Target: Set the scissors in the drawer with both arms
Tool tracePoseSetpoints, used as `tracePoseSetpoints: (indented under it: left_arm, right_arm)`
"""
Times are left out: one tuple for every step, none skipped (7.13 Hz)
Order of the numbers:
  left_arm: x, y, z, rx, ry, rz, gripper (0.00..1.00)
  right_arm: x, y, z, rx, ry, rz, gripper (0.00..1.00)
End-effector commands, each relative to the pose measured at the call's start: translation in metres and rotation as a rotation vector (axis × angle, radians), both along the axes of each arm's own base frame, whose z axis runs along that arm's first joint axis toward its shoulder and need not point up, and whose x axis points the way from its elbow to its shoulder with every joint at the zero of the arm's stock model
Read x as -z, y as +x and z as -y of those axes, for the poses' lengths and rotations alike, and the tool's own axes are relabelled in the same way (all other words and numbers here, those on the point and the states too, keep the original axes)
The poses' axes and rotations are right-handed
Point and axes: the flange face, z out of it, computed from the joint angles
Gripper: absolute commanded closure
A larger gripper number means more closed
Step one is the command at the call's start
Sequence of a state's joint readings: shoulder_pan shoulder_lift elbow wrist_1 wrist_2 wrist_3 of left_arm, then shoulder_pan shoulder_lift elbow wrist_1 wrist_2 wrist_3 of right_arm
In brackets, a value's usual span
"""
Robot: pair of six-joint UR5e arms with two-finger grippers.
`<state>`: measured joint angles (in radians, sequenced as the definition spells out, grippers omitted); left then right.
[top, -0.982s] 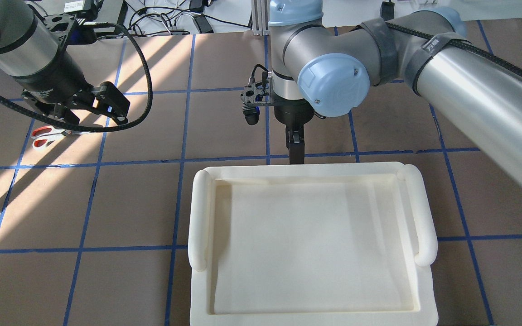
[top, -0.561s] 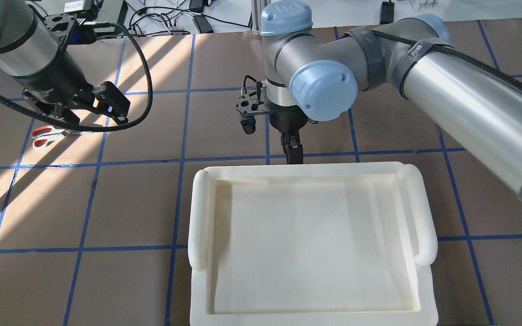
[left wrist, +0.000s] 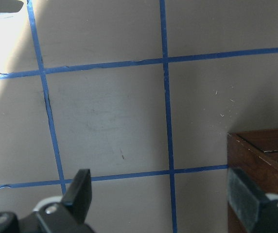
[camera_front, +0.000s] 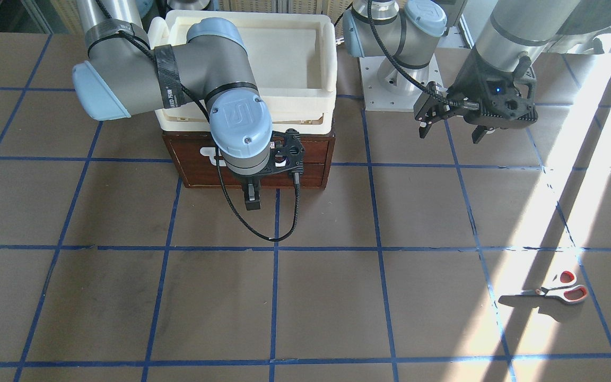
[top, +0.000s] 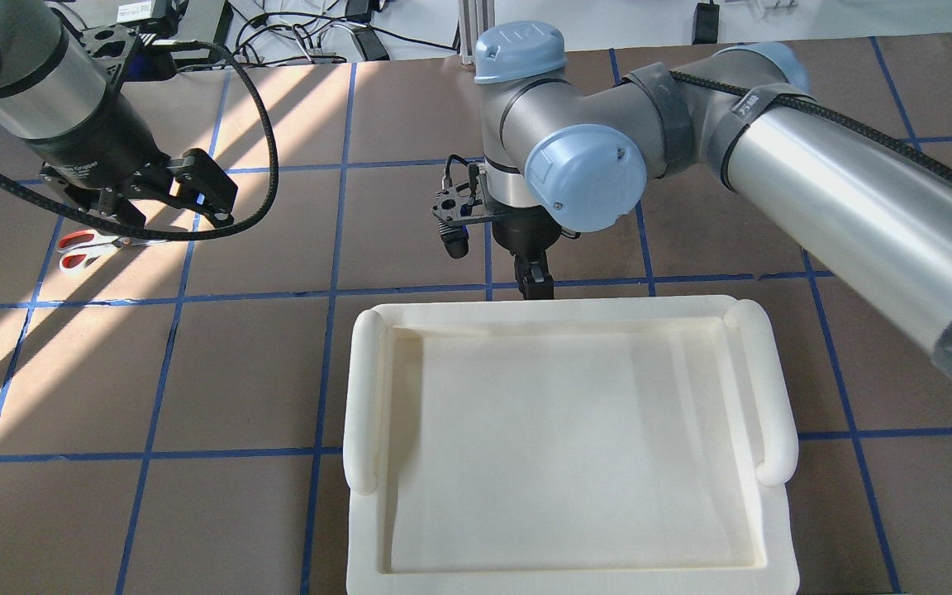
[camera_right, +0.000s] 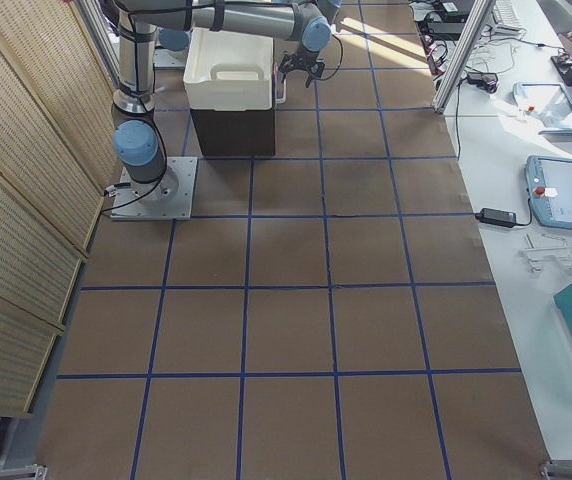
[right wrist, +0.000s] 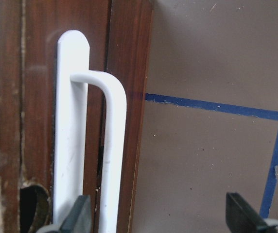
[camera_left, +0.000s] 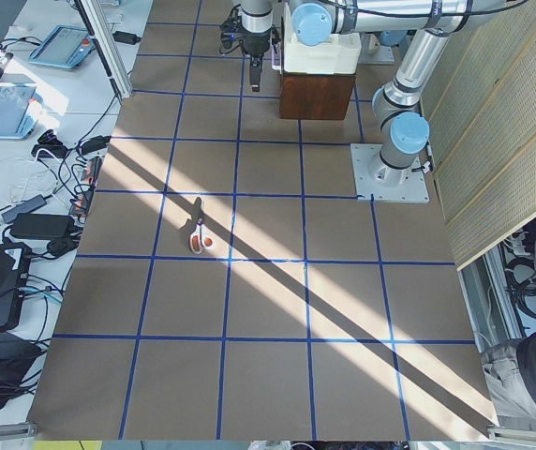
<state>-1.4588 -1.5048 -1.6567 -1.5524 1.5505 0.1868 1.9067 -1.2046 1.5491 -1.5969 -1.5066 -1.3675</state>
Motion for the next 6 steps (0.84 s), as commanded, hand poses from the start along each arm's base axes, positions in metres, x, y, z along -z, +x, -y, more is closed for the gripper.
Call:
tracePoseSetpoints:
  left_arm:
    - [0.0,0.0,0.0,0.0,0.0,-0.001,0.0]
    - [0.0,0.0,0.0,0.0,0.0,-0.001,0.0]
    - [0.001,0.0,0.001,0.0,0.001,-0.003,0.0]
    - [0.001,0.0,0.001,0.0,0.0,-0.003,0.0]
    - [0.001,0.0,0.001,0.0,0.0,-0.003,0.0]
    - [0.0,0.0,0.0,-0.001,-0.002,-0.003,0.0]
  right_arm:
    - [0.004,0.0,-0.001,0.006,0.007,-0.002,0.04]
    - [0.01,0.0,0.0,0.007,0.016,-0.005,0.05]
    - [0.014,0.001,0.001,0.006,0.023,-0.007,0.08]
    - [0.014,0.001,0.001,0.006,0.023,-0.008,0.11]
    - [0.014,0.001,0.001,0.003,0.021,-0.006,0.25]
    - [0.014,0.002,0.006,-0.003,-0.007,0.005,0.33]
